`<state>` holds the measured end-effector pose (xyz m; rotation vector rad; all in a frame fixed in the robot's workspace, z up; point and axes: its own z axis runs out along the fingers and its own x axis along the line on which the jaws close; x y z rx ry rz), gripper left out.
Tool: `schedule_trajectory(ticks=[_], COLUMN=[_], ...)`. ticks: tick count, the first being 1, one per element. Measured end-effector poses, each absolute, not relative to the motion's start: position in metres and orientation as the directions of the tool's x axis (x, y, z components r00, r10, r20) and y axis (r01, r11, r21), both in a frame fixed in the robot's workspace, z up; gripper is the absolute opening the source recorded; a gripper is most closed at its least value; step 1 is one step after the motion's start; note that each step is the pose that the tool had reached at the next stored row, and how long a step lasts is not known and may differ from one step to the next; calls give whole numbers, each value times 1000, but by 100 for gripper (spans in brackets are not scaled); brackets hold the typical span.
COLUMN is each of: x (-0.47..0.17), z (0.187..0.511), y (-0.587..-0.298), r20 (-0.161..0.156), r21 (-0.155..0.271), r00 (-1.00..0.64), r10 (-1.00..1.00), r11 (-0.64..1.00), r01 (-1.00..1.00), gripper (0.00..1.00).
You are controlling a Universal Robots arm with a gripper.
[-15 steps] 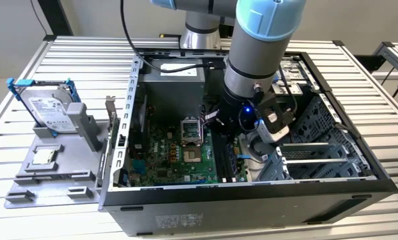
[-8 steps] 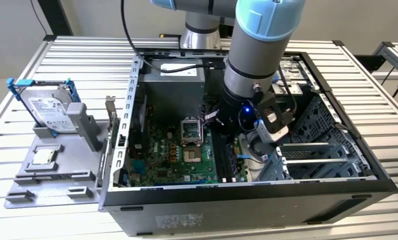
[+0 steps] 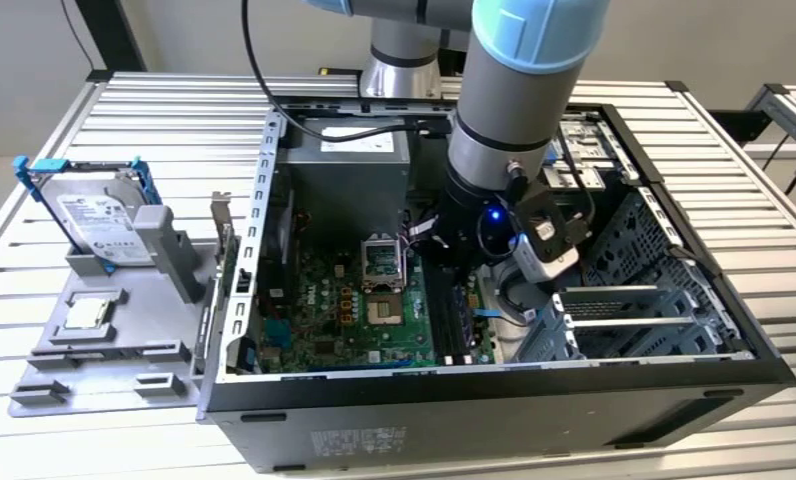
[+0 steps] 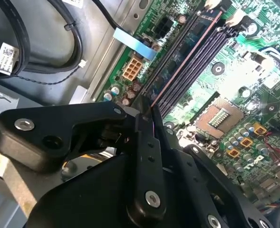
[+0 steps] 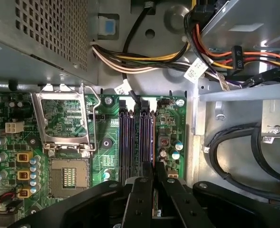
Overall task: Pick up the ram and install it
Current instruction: 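Insert the ram into the slot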
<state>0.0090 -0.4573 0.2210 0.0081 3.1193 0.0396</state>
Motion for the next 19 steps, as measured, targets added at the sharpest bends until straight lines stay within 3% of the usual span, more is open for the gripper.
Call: schedule_trajectory(ticks=[19], x=[9], z=[212], y=[-457], r20=[-17], r21=[25], r00=[-999], r10=[30], r11=[999], r01=[29], gripper=[0])
